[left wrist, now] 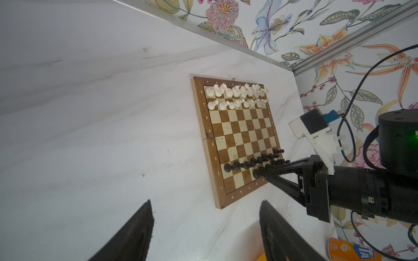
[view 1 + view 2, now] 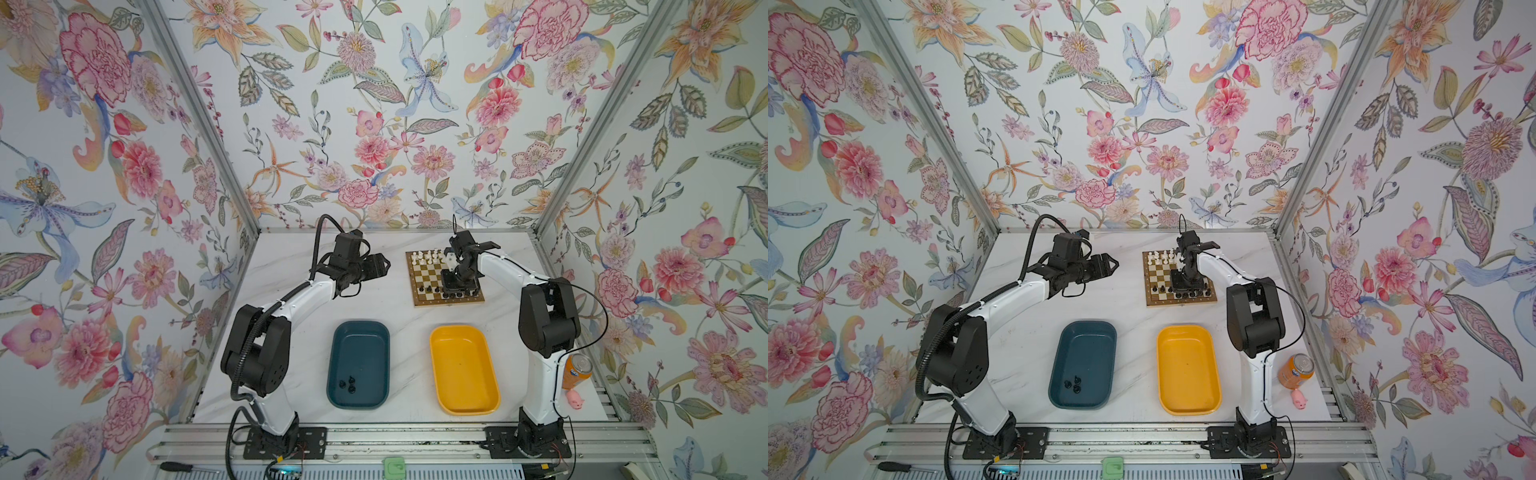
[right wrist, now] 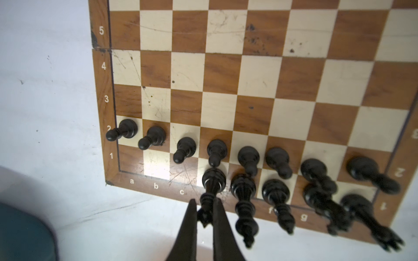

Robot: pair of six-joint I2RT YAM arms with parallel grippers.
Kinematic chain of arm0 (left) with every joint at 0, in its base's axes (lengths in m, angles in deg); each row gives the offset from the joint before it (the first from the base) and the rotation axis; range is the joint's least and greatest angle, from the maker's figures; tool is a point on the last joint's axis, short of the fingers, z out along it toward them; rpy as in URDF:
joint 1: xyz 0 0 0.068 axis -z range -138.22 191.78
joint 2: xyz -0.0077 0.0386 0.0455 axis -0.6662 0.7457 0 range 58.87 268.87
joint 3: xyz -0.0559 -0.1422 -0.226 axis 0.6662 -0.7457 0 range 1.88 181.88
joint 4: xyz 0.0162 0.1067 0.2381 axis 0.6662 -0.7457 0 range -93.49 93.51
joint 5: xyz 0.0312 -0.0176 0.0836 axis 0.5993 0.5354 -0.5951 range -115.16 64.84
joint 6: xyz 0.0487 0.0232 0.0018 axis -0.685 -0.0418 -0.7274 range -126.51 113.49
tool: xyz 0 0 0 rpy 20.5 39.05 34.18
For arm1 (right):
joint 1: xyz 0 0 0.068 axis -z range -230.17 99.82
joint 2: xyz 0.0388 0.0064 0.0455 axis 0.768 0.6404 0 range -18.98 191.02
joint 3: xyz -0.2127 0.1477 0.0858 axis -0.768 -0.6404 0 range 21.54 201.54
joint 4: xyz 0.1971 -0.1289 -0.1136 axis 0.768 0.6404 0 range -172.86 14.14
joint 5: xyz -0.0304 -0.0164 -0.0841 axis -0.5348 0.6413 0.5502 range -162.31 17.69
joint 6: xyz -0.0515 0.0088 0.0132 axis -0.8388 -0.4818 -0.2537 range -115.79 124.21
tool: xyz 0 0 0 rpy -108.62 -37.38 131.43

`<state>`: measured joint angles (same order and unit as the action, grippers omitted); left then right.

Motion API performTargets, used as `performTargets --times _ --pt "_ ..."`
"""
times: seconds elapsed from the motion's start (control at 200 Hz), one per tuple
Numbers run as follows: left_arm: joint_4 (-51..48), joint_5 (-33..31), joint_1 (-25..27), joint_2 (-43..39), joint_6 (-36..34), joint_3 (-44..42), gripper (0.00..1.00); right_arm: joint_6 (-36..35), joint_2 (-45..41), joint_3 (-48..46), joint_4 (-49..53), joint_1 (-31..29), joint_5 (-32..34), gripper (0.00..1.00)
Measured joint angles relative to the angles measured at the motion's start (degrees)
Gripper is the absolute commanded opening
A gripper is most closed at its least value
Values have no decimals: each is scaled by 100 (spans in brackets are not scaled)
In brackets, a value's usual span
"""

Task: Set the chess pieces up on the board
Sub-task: 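Lower the black piece onto c1 and open the right gripper, then move the right gripper back over the teal tray while the left arm lowers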

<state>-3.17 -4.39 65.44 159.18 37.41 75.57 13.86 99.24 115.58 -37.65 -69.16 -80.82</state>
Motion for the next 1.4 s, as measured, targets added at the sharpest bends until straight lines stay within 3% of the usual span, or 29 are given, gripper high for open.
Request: performTargets --times 0.17,0.49,0.901,1.211,1.401 --pt "-13 0 0 11 -2 50 75 0 2 0 -7 0 -9 11" --pt "-48 2 0 48 -46 70 75 11 2 2 -9 0 -9 30" --pt "-118 2 0 63 -131 153 75 -2 4 354 31 -13 15 39" --pt "-107 2 -15 63 -160 153 75 -7 17 1412 278 -68 164 42" --pt "-118 -4 -68 -59 -258 63 76 -2 -57 1580 393 -199 302 44"
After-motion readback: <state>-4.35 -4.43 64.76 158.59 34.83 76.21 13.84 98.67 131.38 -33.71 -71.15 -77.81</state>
